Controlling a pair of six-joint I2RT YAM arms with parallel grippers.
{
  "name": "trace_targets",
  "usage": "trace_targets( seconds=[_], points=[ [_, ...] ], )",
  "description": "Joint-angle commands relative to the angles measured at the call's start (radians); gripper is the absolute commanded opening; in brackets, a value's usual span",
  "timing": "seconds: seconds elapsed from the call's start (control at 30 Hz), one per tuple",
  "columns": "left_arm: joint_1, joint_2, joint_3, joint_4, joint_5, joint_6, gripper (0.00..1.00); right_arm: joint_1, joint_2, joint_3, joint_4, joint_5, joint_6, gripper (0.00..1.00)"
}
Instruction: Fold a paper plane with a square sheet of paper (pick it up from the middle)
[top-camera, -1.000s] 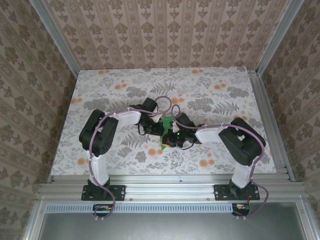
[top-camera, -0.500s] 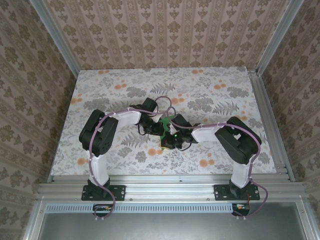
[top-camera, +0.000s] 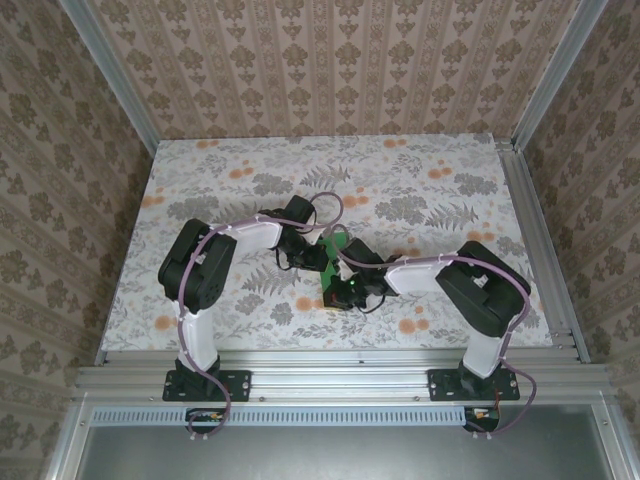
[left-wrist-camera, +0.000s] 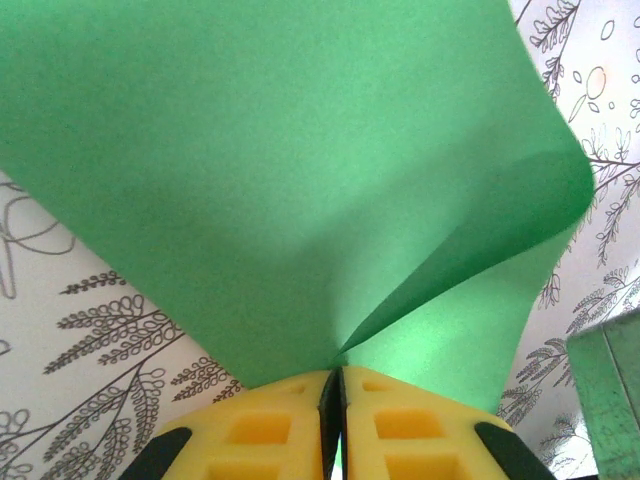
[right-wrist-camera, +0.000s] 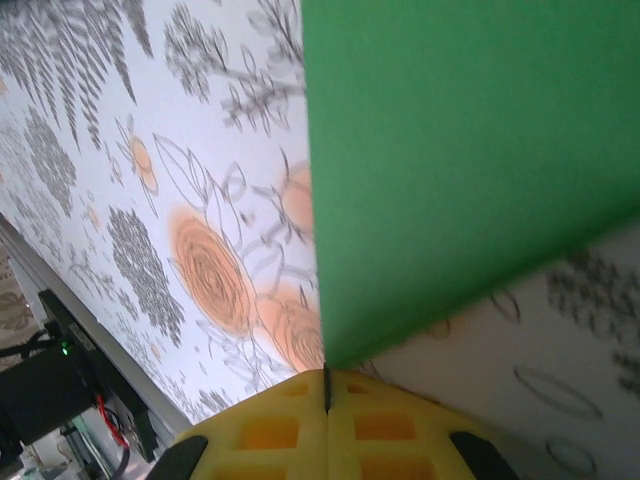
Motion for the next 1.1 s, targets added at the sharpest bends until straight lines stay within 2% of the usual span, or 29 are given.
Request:
trace_targets(
  seconds=[0.0, 0.17, 0.33, 0.63, 1.07],
  points=[
    [-0.017, 0.107, -0.056, -0.068, -0.161, 0.034, 0.13, -0.015, -0.063, -0.042, -0.051, -0.001, 0.018, 0.05],
    [-0.020, 0.098, -0.053, -0.073, -0.159, 0.034, 0.13, -0.115, -0.118, -0.050, 0.013, 0.021, 0.051, 0.04],
    [-0.023, 0.088, -0.054, -0.071, -0.161, 0.032, 0.13, -0.193, -0.085, -0.017, 0.057, 0.025, 0.069, 0.04],
    [-0.028, 0.083, -0.057, -0.067, -0.162, 0.030, 0.13, -0.208, 0.049, 0.098, 0.036, 0.012, 0.031, 0.05],
    [-0.029, 0.093, -0.062, -0.067, -0.179, 0.040, 0.13, -0.245, 0.095, 0.138, -0.163, 0.170, -0.109, 0.05]
  ],
)
